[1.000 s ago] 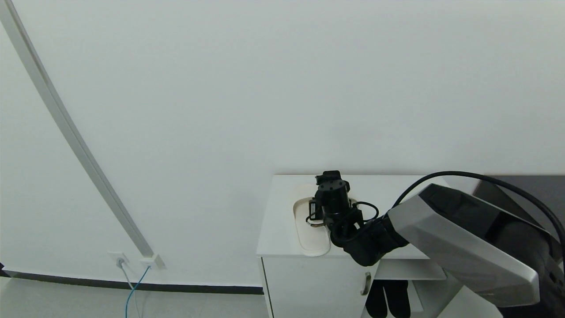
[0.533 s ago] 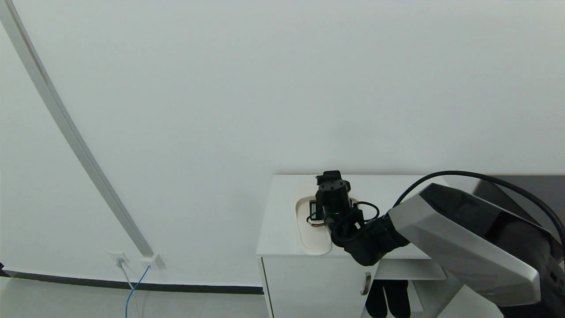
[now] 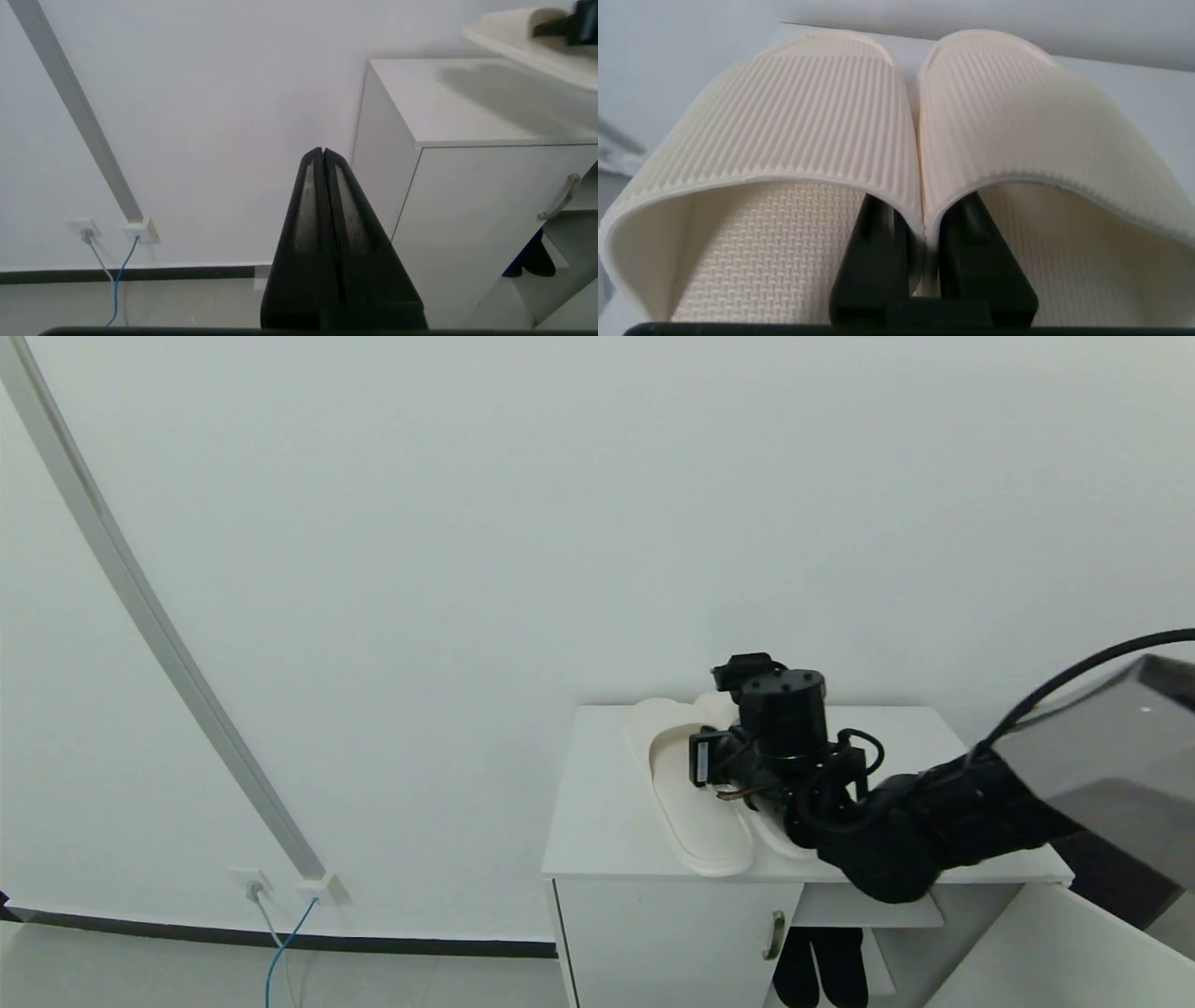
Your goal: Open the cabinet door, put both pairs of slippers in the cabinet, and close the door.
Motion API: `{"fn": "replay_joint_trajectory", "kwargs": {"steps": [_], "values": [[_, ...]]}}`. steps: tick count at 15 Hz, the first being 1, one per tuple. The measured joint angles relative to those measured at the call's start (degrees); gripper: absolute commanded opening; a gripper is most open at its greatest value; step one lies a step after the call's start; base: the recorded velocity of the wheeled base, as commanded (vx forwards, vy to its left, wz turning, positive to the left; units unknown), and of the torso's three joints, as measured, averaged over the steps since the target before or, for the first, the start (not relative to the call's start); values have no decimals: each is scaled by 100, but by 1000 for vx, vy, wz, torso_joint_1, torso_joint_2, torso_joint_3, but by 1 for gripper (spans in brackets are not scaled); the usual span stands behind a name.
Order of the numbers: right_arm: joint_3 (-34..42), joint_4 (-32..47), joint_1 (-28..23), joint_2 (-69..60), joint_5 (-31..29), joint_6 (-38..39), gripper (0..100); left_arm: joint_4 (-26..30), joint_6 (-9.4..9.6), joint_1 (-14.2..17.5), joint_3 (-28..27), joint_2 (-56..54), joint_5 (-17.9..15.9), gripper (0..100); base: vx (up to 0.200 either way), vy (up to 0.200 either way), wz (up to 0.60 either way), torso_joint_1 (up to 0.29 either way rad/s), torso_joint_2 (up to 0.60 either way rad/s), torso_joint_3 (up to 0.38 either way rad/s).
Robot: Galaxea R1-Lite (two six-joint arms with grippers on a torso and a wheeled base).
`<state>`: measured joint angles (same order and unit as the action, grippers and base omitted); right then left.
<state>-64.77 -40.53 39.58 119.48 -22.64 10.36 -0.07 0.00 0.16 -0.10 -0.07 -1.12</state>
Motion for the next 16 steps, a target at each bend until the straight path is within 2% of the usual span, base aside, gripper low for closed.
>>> {"fn": "replay_joint_trajectory", "kwargs": {"steps": [5, 8, 10, 16], "values": [[1718, 30, 118, -1865, 1459, -84, 0, 0, 10, 0, 0, 0, -2, 0, 0, 0, 0, 0, 0, 0], [2564, 9, 219, -2742, 2142, -908, 0, 0, 2, 0, 0, 0, -2, 0, 0, 0, 0, 0, 0, 0], [2911, -174, 346, -3051, 2242, -1309, 0, 2, 2, 0, 0, 0, -2, 0, 0, 0, 0, 0, 0, 0], [3065, -200, 471, -3216, 2259, -1301, 0, 2, 0, 0, 0, 0, 0, 0, 0, 0, 0, 0, 0, 0]]}}
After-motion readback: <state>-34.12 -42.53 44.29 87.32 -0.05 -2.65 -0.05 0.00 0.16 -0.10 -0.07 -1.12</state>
